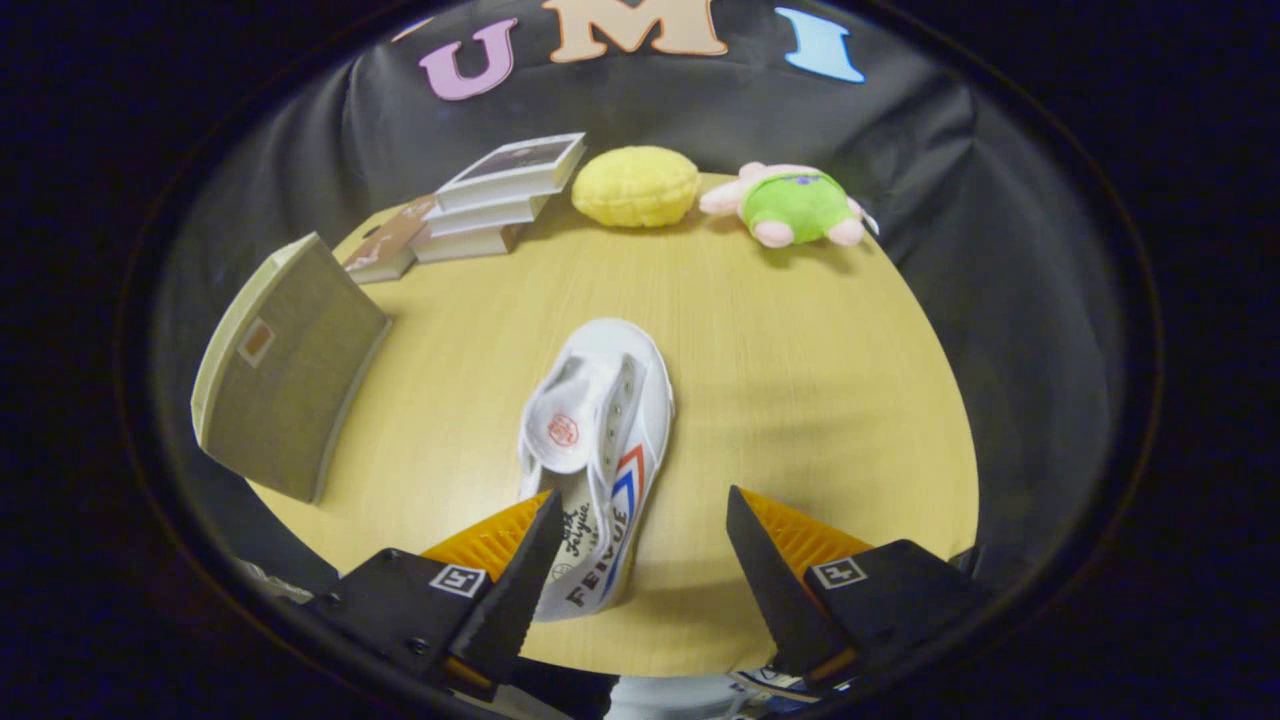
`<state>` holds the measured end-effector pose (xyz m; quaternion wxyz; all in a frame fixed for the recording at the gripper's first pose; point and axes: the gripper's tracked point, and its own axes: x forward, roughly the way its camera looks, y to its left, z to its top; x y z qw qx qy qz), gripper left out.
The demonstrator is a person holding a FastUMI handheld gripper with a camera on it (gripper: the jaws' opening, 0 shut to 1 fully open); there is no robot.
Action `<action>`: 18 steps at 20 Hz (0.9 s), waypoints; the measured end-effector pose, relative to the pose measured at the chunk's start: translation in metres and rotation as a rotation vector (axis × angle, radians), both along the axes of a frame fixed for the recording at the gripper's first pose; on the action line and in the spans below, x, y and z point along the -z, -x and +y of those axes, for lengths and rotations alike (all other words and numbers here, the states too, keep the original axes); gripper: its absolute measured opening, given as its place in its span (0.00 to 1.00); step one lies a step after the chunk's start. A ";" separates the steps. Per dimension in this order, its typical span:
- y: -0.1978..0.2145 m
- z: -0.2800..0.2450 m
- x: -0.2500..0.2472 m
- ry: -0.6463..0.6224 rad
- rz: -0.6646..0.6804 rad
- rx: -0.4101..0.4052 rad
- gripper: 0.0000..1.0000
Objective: Open the storage box then place both shoes into the box .Put the left shoe in first, then the right shoe, with the right side of both shoes facing outward in a uniform manner.
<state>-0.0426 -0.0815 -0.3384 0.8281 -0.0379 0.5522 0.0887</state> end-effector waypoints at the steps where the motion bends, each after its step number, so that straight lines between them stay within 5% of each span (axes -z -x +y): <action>1: 0.002 -0.001 0.006 0.008 0.013 -0.009 0.99; 5: 0.003 0.006 0.024 -0.043 0.070 0.003 0.89; 14: 0.014 0.024 0.034 -0.210 0.211 0.114 0.40; 16: 0.013 0.022 0.036 -0.217 0.227 0.151 0.40; 17: 0.013 0.021 0.033 -0.220 0.227 0.155 0.28; 18: 0.015 0.021 0.035 -0.213 0.233 0.162 0.28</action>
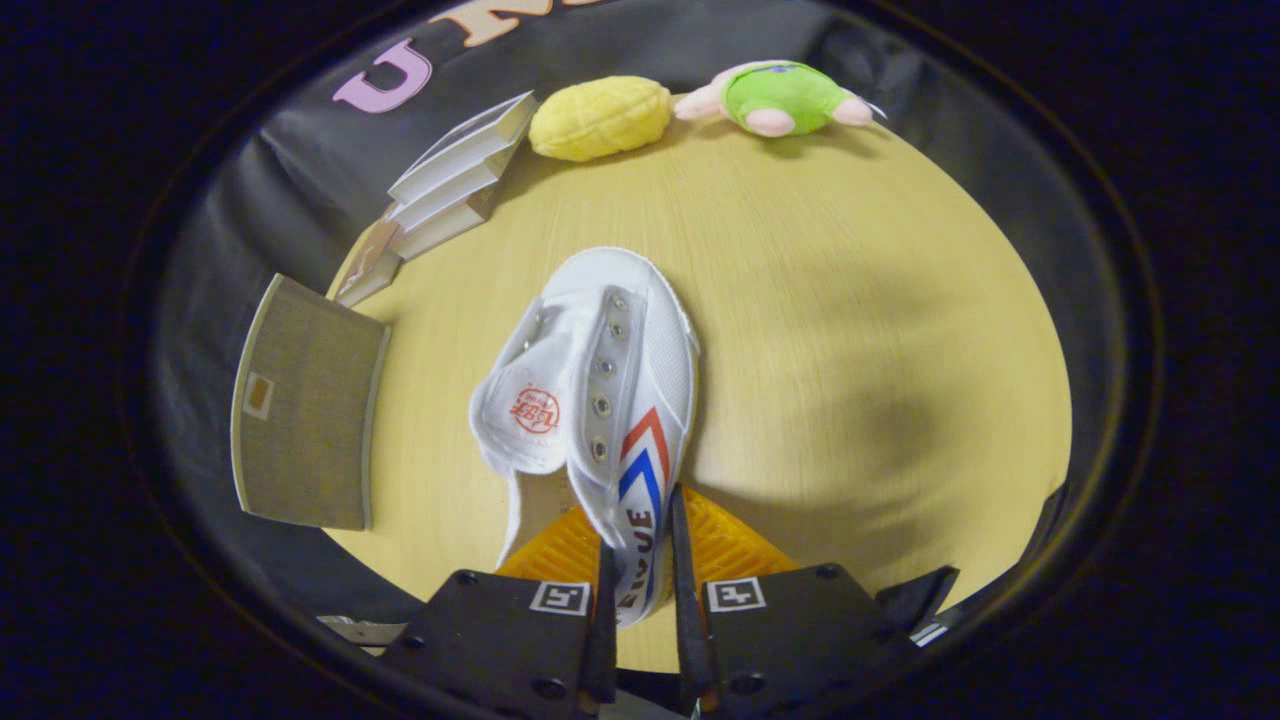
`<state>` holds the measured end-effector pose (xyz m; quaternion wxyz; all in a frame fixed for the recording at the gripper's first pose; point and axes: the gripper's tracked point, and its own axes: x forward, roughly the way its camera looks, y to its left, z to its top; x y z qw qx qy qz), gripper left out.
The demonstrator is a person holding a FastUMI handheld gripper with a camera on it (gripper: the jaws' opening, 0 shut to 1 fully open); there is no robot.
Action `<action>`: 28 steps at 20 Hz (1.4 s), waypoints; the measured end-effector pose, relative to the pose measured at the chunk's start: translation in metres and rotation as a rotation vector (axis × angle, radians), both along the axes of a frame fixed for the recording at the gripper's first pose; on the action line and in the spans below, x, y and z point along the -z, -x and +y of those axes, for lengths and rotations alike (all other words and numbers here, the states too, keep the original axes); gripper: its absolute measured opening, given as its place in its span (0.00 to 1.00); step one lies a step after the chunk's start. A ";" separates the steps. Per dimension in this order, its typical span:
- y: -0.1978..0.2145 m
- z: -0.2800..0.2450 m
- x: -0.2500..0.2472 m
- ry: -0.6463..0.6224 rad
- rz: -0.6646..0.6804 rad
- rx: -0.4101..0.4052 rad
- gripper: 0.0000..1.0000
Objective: Open the storage box then place both shoes into the box .Put the left shoe in first, then the right shoe, with the right side of both shoes facing outward in a uniform manner.
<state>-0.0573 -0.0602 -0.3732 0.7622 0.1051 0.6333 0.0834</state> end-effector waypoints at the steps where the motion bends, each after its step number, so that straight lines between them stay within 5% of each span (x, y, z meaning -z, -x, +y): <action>1: -0.007 -0.005 -0.004 -0.004 -0.006 0.053 0.28; 2: -0.002 -0.004 -0.003 -0.019 0.009 0.083 0.13; 5: -0.003 -0.007 -0.003 -0.076 0.019 0.238 0.04; 10: 0.000 0.007 -0.025 -0.238 0.067 0.389 0.03; 28: -0.019 0.174 -0.167 -0.364 -0.084 0.265 0.03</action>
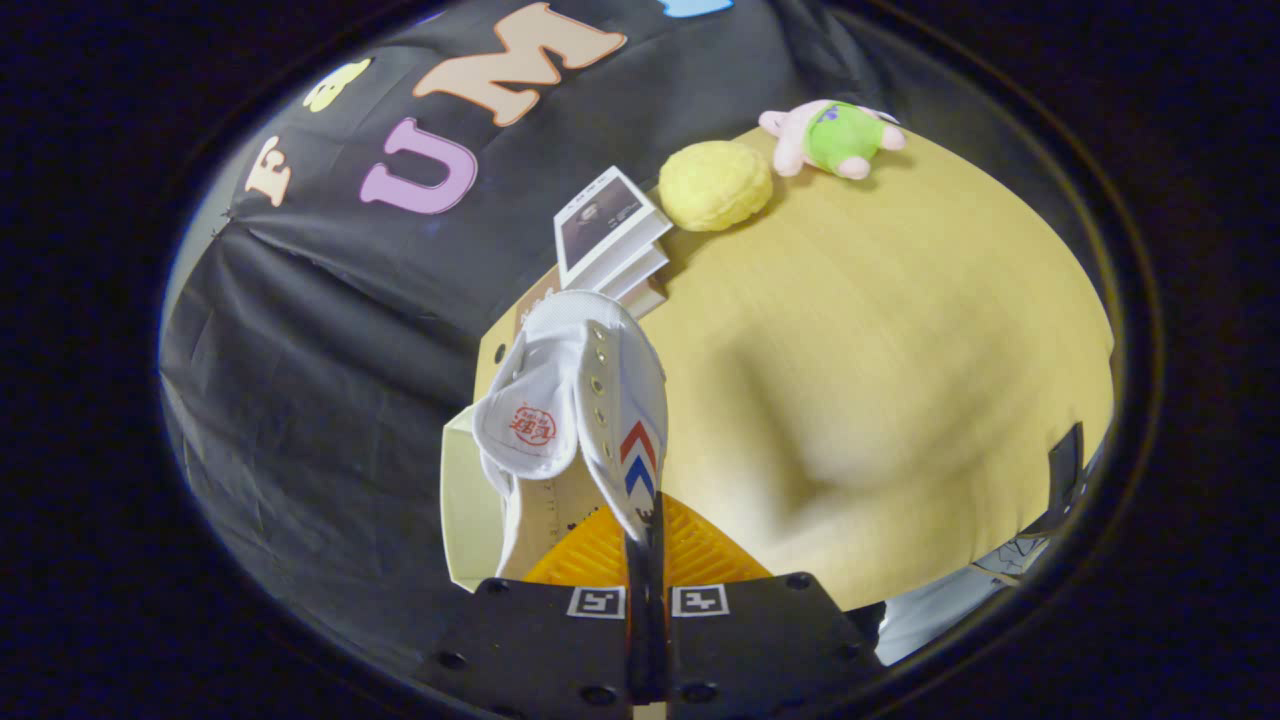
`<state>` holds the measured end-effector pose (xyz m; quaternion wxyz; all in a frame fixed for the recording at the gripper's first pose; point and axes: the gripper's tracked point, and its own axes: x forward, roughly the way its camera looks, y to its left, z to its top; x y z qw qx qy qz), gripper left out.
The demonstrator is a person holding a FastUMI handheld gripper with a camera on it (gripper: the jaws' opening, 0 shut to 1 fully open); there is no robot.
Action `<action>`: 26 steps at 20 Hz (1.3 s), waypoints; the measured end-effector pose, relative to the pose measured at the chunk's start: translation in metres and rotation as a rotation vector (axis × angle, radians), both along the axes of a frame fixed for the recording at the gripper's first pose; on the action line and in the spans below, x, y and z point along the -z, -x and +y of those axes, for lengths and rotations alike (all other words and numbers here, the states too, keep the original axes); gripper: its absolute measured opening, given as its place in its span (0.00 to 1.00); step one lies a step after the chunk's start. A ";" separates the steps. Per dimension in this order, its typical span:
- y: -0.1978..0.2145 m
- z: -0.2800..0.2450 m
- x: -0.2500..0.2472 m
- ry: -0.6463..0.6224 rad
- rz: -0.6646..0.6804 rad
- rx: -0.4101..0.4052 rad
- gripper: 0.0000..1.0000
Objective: Open the storage box then place both shoes into the box .Put the left shoe in first, then the right shoe, with the right side of both shoes facing outward in a uniform manner.
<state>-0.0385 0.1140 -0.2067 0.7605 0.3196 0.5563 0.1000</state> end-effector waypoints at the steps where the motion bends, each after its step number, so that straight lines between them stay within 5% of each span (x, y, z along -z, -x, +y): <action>1: 0.001 0.011 -0.007 -0.004 -0.007 -0.019 0.03; 16: 0.005 0.153 -0.019 0.009 -0.025 -0.091 0.03; 19: 0.001 0.168 -0.039 -0.067 -0.064 -0.069 0.32; 26: -0.019 0.129 -0.074 -0.004 -0.278 -0.110 1.00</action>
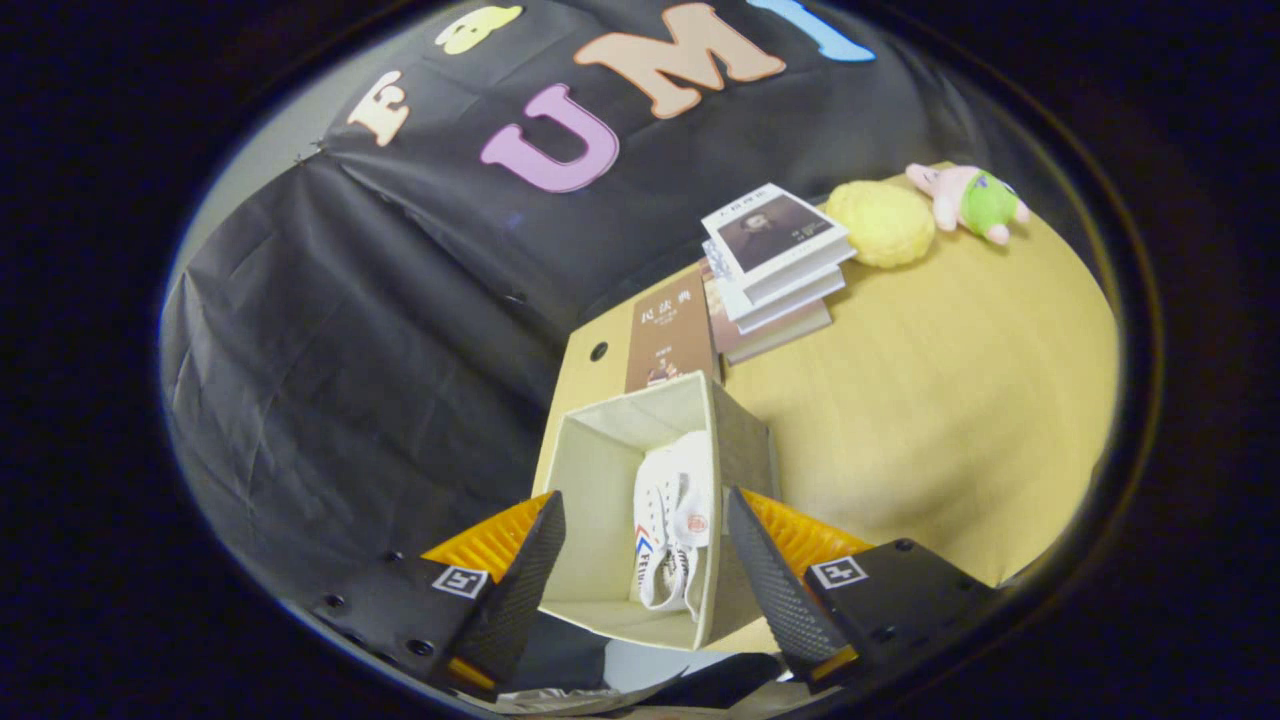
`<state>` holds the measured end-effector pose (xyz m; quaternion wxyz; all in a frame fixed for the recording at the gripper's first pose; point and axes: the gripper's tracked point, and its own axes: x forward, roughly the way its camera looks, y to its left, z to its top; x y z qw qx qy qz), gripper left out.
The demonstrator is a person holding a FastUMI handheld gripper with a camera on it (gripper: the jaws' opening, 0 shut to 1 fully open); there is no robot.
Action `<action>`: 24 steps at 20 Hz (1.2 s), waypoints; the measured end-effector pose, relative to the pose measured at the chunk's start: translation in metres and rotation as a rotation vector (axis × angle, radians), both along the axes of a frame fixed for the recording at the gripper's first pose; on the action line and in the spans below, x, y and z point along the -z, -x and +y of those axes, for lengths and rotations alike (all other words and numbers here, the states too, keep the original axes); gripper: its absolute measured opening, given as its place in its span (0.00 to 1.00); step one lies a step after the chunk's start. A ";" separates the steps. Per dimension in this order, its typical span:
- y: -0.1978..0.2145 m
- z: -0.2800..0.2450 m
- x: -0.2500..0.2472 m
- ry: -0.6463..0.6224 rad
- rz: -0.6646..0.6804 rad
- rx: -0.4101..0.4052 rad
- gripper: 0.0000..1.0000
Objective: Open the storage box then place both shoes into the box .Put the left shoe in first, then the right shoe, with the right side of both shoes facing outward in a uniform manner.
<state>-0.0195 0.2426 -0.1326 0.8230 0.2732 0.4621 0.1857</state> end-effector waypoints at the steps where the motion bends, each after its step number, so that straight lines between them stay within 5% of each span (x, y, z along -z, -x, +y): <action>1: -0.002 -0.009 -0.007 0.018 -0.047 -0.008 1.00; 6: -0.011 -0.068 -0.047 0.109 -0.272 -0.013 1.00; 13: -0.033 -0.200 -0.105 0.371 -0.615 0.143 1.00; 19: -0.030 -0.262 -0.124 0.471 -0.715 0.272 1.00; 24: -0.030 -0.266 -0.128 0.486 -0.748 0.264 1.00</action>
